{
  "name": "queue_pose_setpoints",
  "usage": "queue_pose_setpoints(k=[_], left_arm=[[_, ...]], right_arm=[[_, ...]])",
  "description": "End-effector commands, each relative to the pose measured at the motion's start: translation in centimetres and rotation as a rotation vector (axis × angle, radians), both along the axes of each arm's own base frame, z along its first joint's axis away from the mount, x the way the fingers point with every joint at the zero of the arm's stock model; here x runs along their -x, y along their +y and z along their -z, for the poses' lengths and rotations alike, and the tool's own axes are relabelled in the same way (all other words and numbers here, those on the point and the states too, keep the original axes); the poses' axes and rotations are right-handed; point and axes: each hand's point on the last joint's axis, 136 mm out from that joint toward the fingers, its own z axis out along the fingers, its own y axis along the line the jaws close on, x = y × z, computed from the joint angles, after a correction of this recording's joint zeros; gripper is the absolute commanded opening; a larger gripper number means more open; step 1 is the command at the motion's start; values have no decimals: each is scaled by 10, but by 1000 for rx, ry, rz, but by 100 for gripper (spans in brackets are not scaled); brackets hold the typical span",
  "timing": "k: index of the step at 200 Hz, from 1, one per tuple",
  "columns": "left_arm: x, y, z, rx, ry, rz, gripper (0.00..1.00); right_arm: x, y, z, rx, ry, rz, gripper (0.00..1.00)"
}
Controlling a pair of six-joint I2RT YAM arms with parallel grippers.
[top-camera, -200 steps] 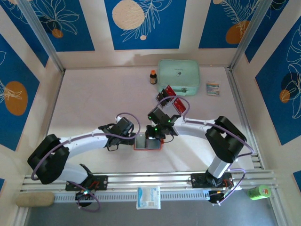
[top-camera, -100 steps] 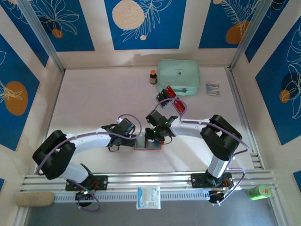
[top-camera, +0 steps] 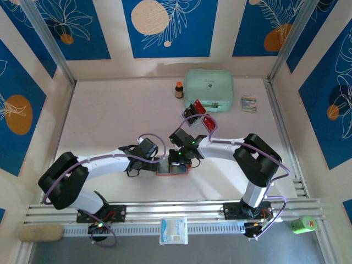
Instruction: Put the credit cards into the card holder
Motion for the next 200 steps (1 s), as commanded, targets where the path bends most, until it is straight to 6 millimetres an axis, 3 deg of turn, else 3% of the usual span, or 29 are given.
queue_pose_setpoints(k=[1,40,80,100,145,173,200], left_arm=[[2,3,-4,3,6,4,100],[-1,4,-24,20,-30,-6,100],[-7,-2,-54,72,-88,0,100],[-12,-12,-66,136,-121,18,100],[-16,-49,-72,348,-135,81,100],[-17,-72,-68,485,-109,117,100],[-19,-77,-65,547,-105,100,100]], right_arm=[[-1,-6,-35,-51,-47,10,0],[1,-45,-49,-32,-92,84,12],[8,-97,-43,9,-120,199,39],[10,-111,-37,-6,-113,233,48],[8,-100,-30,-74,-101,195,58],[3,-91,-25,-71,-96,172,59],[-2,-89,-20,-36,-99,176,55]])
